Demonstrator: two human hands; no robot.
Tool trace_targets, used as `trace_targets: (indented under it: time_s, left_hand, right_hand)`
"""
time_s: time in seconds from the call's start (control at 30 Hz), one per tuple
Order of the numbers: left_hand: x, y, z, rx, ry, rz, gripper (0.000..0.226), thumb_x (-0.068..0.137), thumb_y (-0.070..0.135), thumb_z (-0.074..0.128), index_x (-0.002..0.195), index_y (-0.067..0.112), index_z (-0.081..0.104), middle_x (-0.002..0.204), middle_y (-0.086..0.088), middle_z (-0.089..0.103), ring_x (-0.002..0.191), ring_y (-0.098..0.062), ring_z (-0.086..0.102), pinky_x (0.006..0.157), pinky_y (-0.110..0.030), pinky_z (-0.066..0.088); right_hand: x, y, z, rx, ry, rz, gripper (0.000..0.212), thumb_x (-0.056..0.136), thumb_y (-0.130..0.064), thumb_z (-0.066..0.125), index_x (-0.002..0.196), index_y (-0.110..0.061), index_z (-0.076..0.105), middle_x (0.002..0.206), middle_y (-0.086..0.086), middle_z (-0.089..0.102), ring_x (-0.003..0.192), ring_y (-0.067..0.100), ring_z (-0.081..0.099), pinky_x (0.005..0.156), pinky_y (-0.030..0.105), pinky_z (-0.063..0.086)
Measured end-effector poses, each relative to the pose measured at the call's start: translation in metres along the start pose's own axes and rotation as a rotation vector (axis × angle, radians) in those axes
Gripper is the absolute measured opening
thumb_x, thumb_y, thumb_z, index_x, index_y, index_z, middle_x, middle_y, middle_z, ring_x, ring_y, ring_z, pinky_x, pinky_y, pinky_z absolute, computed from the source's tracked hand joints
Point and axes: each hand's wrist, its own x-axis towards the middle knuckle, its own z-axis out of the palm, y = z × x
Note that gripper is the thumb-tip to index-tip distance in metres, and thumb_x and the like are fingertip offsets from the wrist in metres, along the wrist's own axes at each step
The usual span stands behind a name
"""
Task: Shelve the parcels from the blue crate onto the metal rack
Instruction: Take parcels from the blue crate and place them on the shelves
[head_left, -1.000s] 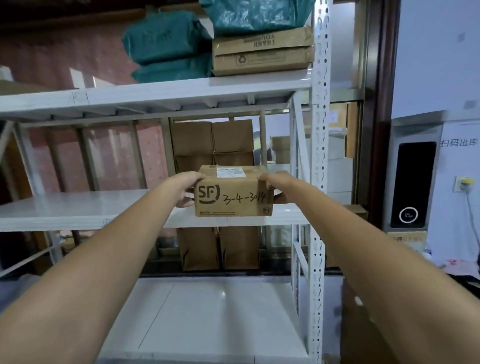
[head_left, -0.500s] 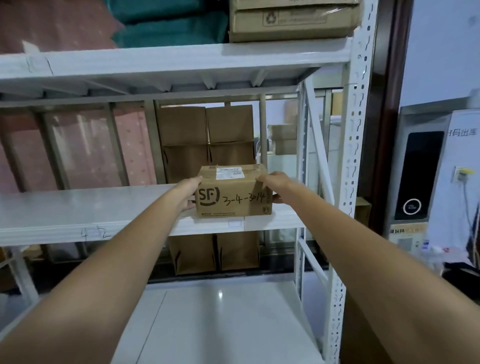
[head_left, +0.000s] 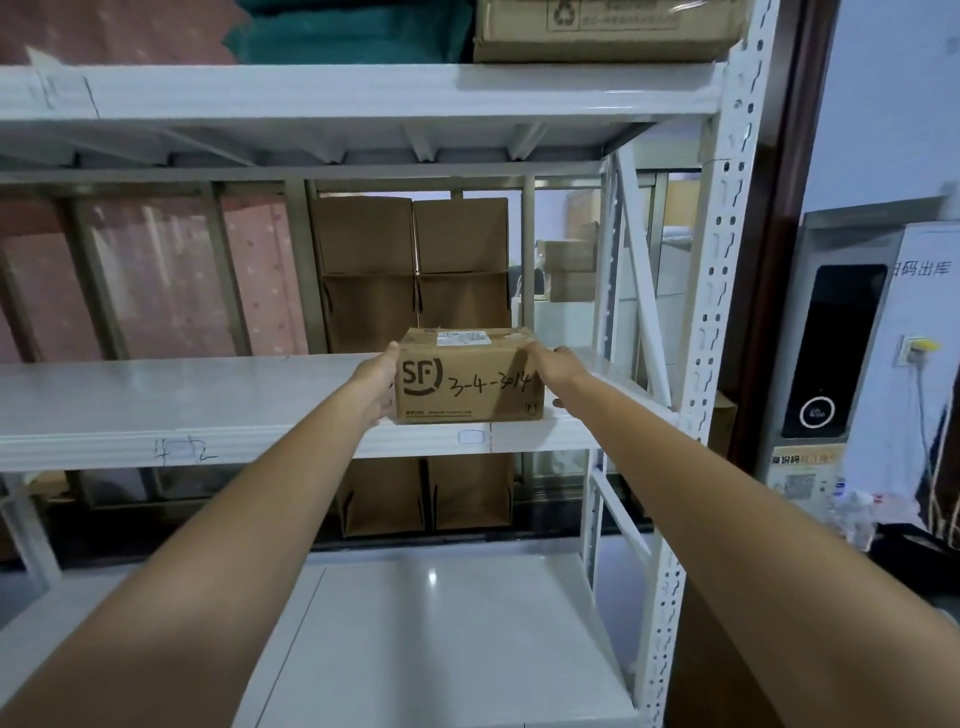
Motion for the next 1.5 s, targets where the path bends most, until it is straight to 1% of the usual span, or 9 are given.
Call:
trace_targets:
  time_s: [0.1, 0.23, 0.43, 0.57, 0.7, 0.9, 1.23, 1.37, 1.5]
  left_hand:
    - [-0.009, -0.011, -0.002, -0.014, 0.077, 0.024, 0.045, 0.096, 0.051, 0.039, 0.123, 0.018, 0.054, 0.124, -0.006, 0.059, 0.115, -0.028, 0.056, 0.098, -0.036, 0.042]
    - [-0.023, -0.042, -0.003, -0.011, 0.172, 0.052, 0.052, 0.091, 0.050, 0.044, 0.121, 0.008, 0.052, 0.108, -0.009, 0.059, 0.067, -0.020, 0.045, 0.076, -0.028, 0.046]
    - [-0.059, -0.115, 0.027, 0.083, 0.306, -0.010, 0.048, 0.092, 0.041, 0.045, 0.122, 0.005, 0.054, 0.124, -0.016, 0.059, 0.115, -0.037, 0.054, 0.100, -0.045, 0.046]
    - [-0.084, -0.160, 0.062, 0.131, 0.235, -0.071, 0.050, 0.093, 0.039, 0.046, 0.130, 0.004, 0.051, 0.129, -0.016, 0.057, 0.119, -0.038, 0.053, 0.101, -0.046, 0.045]
    - [-0.108, -0.208, 0.090, 0.116, 0.053, -0.144, 0.051, 0.096, 0.042, 0.046, 0.133, 0.008, 0.046, 0.114, -0.010, 0.054, 0.082, -0.024, 0.051, 0.076, -0.032, 0.042]
    - [-0.107, -0.303, 0.120, 0.182, -0.166, -0.345, 0.052, 0.094, 0.045, 0.047, 0.136, 0.014, 0.043, 0.129, -0.007, 0.048, 0.118, -0.028, 0.047, 0.095, -0.037, 0.038]
    - [-0.092, -0.590, 0.156, 0.313, -0.275, -0.538, 0.050, 0.096, 0.041, 0.047, 0.135, 0.009, 0.045, 0.125, -0.009, 0.050, 0.114, -0.026, 0.048, 0.098, -0.038, 0.039]
    - [-0.089, -0.733, 0.166, 0.359, -0.326, -0.605, 0.055, 0.098, 0.043, 0.043, 0.140, 0.008, 0.039, 0.142, -0.011, 0.045, 0.123, -0.029, 0.046, 0.104, -0.044, 0.039]
    - [-0.084, -0.875, 0.175, 0.398, -0.335, -0.694, 0.057, 0.099, 0.042, 0.042, 0.145, 0.009, 0.034, 0.144, -0.012, 0.043, 0.134, -0.036, 0.039, 0.108, -0.051, 0.035]
  right_hand:
    - [-0.012, 0.010, -0.009, -0.019, 0.030, -0.015, 0.075, 0.095, -0.058, 0.036, 0.152, -0.012, 0.021, 0.150, 0.012, 0.040, 0.133, 0.035, 0.041, 0.109, 0.050, 0.038]
    - [-0.033, 0.036, -0.027, -0.050, 0.047, -0.040, 0.068, 0.099, -0.052, 0.036, 0.151, -0.010, 0.023, 0.153, 0.013, 0.035, 0.135, 0.036, 0.039, 0.109, 0.046, 0.038]
    - [-0.062, 0.109, -0.055, -0.053, 0.001, -0.032, 0.056, 0.099, -0.046, 0.042, 0.137, -0.004, 0.041, 0.140, 0.018, 0.049, 0.121, 0.034, 0.050, 0.101, 0.043, 0.039]
    - [-0.073, 0.163, -0.067, -0.069, -0.070, 0.014, 0.061, 0.097, -0.049, 0.044, 0.141, -0.007, 0.041, 0.143, 0.015, 0.048, 0.128, 0.034, 0.047, 0.106, 0.042, 0.037]
    - [-0.086, 0.221, -0.071, -0.127, -0.154, 0.106, 0.065, 0.094, -0.058, 0.045, 0.144, -0.016, 0.039, 0.149, 0.007, 0.042, 0.134, 0.031, 0.041, 0.105, 0.039, 0.033]
    - [-0.095, 0.330, -0.051, -0.204, -0.195, 0.255, 0.060, 0.093, -0.058, 0.045, 0.138, -0.018, 0.043, 0.144, 0.008, 0.046, 0.129, 0.031, 0.044, 0.097, 0.037, 0.035]
    - [-0.123, 0.621, 0.025, -0.367, -0.278, 0.478, 0.067, 0.092, -0.060, 0.046, 0.144, -0.018, 0.041, 0.149, 0.009, 0.041, 0.134, 0.031, 0.040, 0.109, 0.041, 0.034]
    - [-0.143, 0.760, 0.065, -0.322, -0.345, 0.582, 0.055, 0.097, -0.046, 0.051, 0.135, -0.007, 0.044, 0.095, -0.003, 0.051, 0.104, 0.027, 0.054, 0.093, 0.037, 0.037]
    - [-0.166, 0.886, 0.113, -0.393, -0.409, 0.654, 0.059, 0.098, -0.045, 0.050, 0.145, -0.012, 0.037, 0.139, 0.008, 0.046, 0.123, 0.032, 0.049, 0.098, 0.039, 0.043]
